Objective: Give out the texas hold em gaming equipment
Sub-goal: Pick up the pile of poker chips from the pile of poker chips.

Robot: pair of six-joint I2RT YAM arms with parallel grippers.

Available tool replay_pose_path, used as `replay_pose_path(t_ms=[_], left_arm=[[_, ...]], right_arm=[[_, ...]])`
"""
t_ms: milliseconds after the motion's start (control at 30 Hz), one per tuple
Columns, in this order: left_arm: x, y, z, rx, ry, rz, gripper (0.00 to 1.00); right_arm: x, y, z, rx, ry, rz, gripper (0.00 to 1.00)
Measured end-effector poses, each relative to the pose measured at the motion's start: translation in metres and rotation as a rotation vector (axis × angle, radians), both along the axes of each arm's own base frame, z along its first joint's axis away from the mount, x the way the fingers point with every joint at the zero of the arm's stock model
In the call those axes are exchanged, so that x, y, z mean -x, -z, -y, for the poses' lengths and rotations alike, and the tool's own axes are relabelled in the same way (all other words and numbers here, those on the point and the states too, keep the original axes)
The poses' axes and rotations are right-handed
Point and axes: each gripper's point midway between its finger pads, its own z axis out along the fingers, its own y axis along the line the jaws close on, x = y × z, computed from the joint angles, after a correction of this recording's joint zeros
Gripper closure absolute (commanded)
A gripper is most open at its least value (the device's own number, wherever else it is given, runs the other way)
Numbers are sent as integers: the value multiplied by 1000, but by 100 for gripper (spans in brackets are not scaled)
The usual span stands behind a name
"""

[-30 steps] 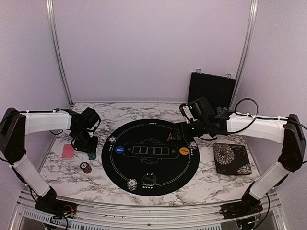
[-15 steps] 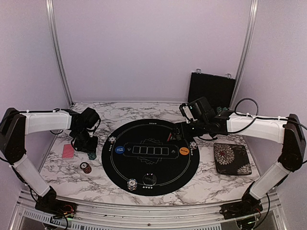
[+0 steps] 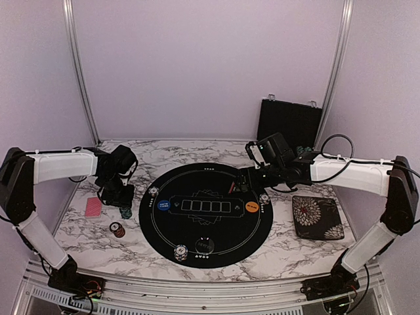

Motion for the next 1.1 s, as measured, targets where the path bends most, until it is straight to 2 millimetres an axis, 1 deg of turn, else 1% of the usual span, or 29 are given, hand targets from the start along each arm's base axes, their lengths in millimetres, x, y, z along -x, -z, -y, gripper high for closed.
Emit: replay_pose_path(t_ms=[200,400,533,800,967,1100], left_arm=[[-2,-4,1,1,0,2,62],[-15,-20,8,20,8,43,62],[-25,-24,13,24,19,57,62],[-41,-18,26,17,38,42,62],[-51,-12,42,15,62,35,62],[-55,-5,50,14,76,20,62]], right_arm=[[0,0,0,0,0,0,12],[0,0,0,1,0,0,12],[0,0,0,1,1,1,11],[-1,0,1,5,5,3,11],[-1,0,1,6,6,4,11],[-1,-1,3,10,11,7,12]])
